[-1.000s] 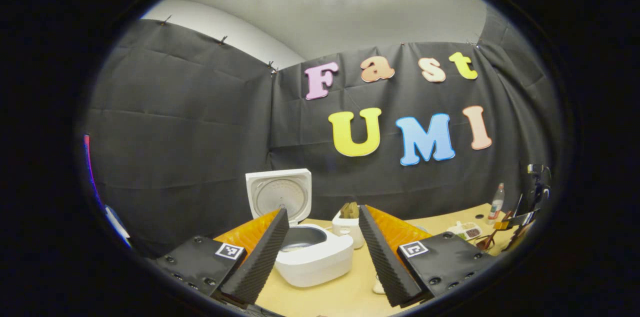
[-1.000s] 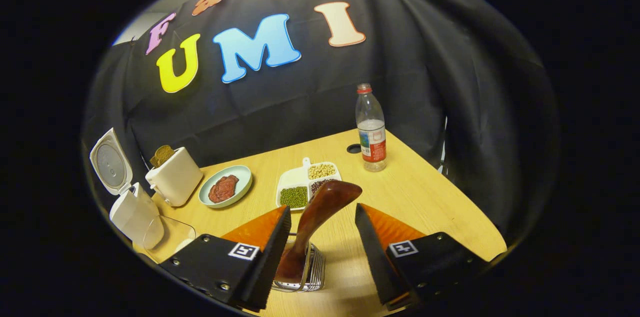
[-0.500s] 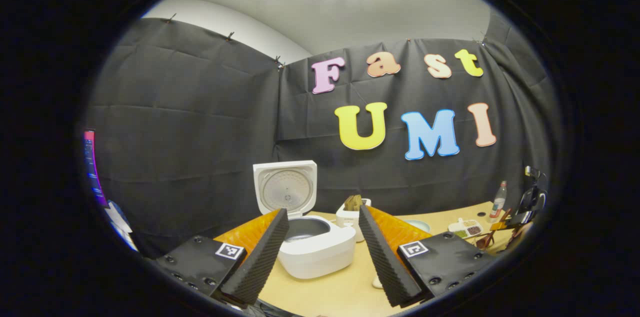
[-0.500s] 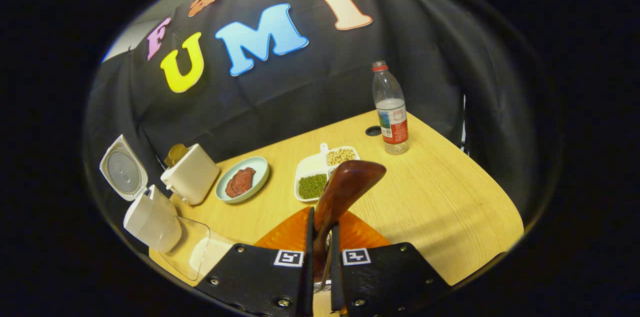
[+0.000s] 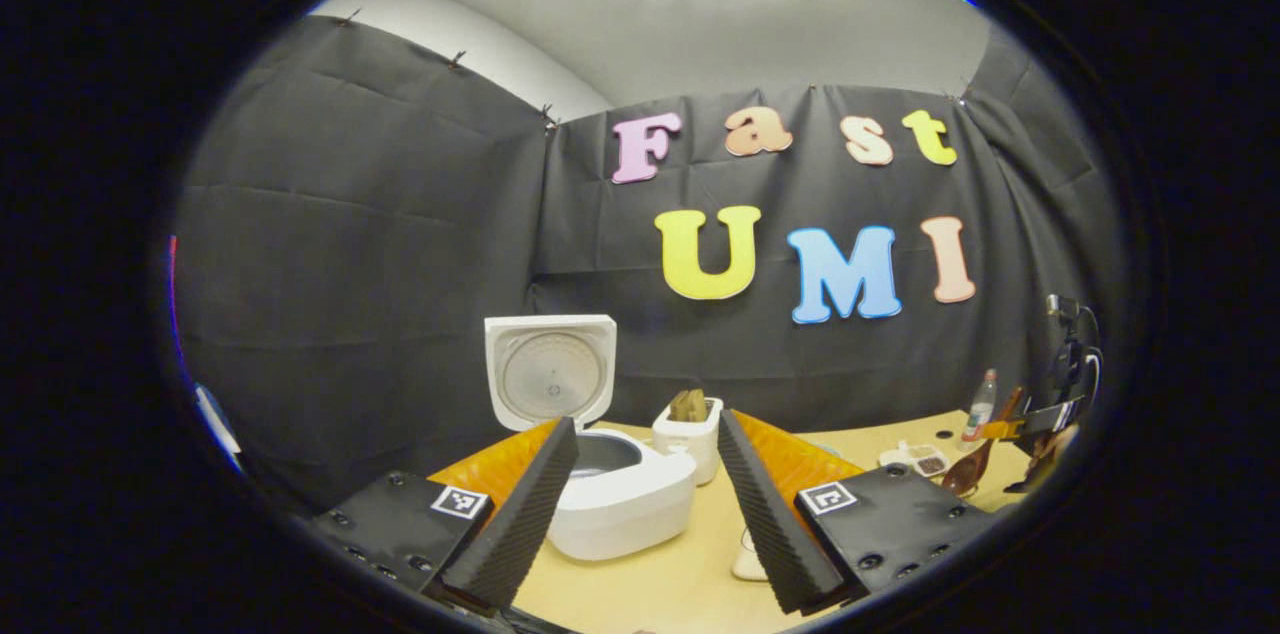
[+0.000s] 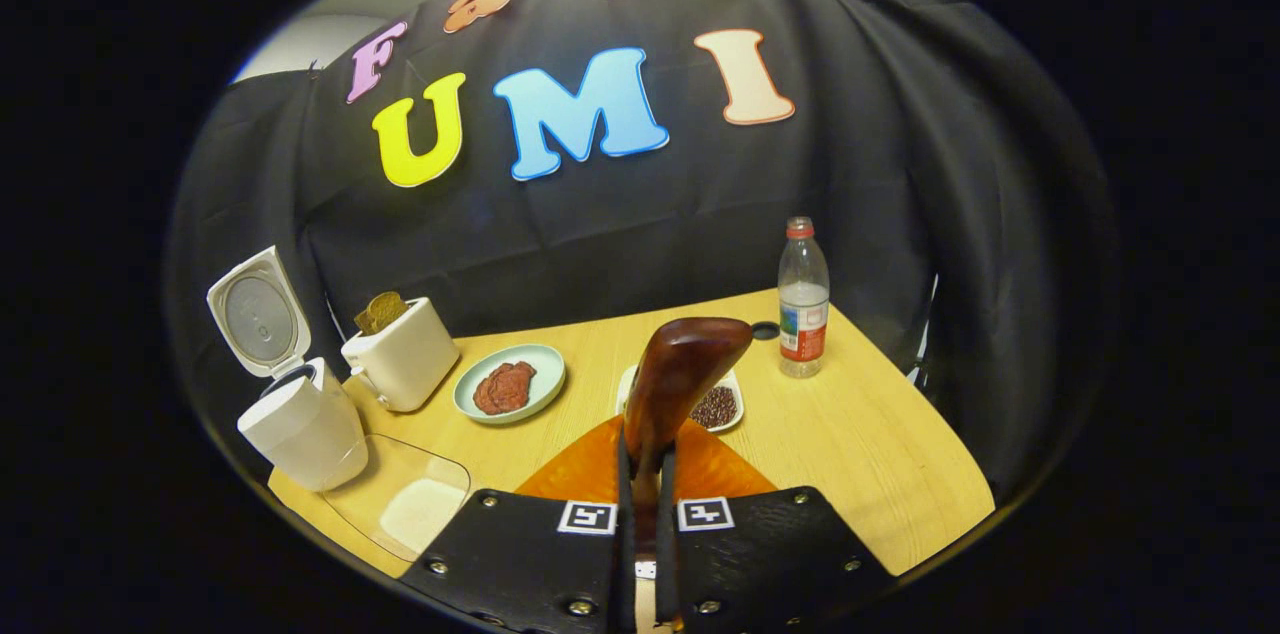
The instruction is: Close the left gripper, press the button to open the rice cooker; take a wooden spoon from the chopstick holder with the right hand, scoop a spoonful of rice and pour it into the rice cooker, then put the wooden spoon back into the chopstick holder.
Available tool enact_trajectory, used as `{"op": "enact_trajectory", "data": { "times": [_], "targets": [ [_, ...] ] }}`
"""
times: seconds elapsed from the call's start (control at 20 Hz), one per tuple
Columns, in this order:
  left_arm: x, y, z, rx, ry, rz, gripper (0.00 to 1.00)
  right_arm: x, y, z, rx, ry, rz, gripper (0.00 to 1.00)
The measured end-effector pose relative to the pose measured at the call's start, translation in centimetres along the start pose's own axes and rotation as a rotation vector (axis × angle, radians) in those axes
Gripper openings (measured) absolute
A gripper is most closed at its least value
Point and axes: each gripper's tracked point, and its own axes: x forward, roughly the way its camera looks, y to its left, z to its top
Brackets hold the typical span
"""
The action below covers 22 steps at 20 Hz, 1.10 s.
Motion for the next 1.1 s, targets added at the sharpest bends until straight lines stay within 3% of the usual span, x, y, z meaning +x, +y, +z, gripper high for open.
{"op": "enact_trajectory", "data": {
  "times": [0.15, 0.45, 0.8, 1.1],
  "targets": [
    [1.7, 1.9, 0.4, -0.015, -0.009, -0.04, 0.99, -1.9, 2.2, 2.2, 0.023, -0.061, -0.012, 0.08],
    [4.1, 6.7, 0.0, -0.019, -0.01, -0.081, 0.95, -3.7, 9.2, 2.8, 0.061, -0.116, 0.021, 0.08],
    [5.1, 12.0, -1.4, -0.001, 0.003, -0.08, 0.97, -1.9, 16.2, -1.7, 0.007, -0.057, 0.056, 0.08],
    [5.6, 16.5, -3.1, -0.001, 0.041, -0.053, 0.97, 1.0, 17.5, -6.6, -0.158, -0.001, -0.03, 0.08]
  ]
}}
